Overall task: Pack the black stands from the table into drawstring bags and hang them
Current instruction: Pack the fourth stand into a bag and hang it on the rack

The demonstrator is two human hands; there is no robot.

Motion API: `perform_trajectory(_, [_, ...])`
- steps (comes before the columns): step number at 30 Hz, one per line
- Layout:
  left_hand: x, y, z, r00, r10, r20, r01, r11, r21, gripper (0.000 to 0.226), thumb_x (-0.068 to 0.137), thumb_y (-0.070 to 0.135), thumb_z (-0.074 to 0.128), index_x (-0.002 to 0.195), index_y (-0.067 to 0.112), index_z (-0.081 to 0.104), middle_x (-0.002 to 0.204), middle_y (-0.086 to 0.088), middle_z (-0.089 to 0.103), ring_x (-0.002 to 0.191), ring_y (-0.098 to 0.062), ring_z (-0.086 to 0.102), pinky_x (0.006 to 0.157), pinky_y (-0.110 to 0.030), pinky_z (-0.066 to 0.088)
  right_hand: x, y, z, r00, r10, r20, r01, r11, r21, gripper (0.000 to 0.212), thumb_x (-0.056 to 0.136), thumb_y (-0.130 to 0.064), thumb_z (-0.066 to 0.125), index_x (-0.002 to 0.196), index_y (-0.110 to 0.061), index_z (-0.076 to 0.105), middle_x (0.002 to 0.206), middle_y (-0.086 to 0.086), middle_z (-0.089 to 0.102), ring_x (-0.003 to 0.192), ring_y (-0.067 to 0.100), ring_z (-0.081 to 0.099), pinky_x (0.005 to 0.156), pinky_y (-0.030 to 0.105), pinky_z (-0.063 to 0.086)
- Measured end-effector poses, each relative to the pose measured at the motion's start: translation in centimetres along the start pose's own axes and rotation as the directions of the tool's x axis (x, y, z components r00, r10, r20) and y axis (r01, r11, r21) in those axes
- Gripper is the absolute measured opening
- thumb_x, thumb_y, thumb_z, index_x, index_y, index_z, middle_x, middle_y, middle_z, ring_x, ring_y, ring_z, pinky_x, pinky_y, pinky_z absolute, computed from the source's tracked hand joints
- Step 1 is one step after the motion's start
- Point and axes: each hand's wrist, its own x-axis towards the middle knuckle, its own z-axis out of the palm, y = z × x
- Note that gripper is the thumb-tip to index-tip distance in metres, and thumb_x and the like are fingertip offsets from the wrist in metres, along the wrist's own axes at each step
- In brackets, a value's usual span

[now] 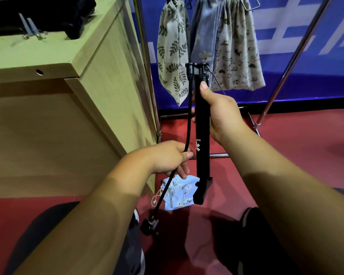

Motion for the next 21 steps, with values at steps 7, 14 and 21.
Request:
perform_trajectory(7, [0.3, 0.7, 0.2, 0.998, 0.054, 0.017, -0.051, 0.991, -0.121, 0.025, 0.112, 0.039, 0.048, 0.114, 0.020, 0.065, 0.111, -0.007, 0.077, 0.096, -0.019, 0.078, 0.081, -0.033, 0.059, -0.1, -1.2, -0.8, 0.998, -0.057, -0.003, 0.057, 0.998, 0.038, 0.035, 0.098, -0.041, 0.076, 0.084, -0.008, 0.075, 0.078, 0.015, 0.070, 0.074, 0.030, 0.067, 0.071, 0.040, 0.056])
perform_trajectory(14, [1.2, 0.8, 1.3, 0.970, 0.227, -0.088, -0.230, 0.973, -0.028, 0.024, 0.100, 0.013, 0.073, 0.121, 0.012, 0.061, 0.096, 0.005, 0.069, 0.062, 0.011, 0.059, 0.050, -0.009, 0.043, 1.1, -2.0, -2.2, 0.993, -0.099, -0.064, 0.106, 0.987, 0.123, 0.040, 0.092, -0.046, 0.080, 0.109, -0.012, 0.068, 0.093, 0.017, 0.061, 0.082, 0.031, 0.059, 0.075, 0.044, 0.052])
perform_trajectory(21, [2.1, 2.0, 1.6, 0.923, 0.292, -0.250, -0.327, 0.939, -0.109, 0.035, 0.087, 0.035, 0.077, 0.118, 0.028, 0.064, 0.115, -0.008, 0.076, 0.106, -0.030, 0.076, 0.097, -0.050, 0.059, 0.5, -0.8, -2.8, 0.998, 0.010, 0.056, -0.001, 0.986, -0.168, 0.032, 0.091, -0.041, 0.081, 0.107, -0.015, 0.073, 0.103, 0.010, 0.082, 0.088, 0.028, 0.076, 0.084, 0.044, 0.060])
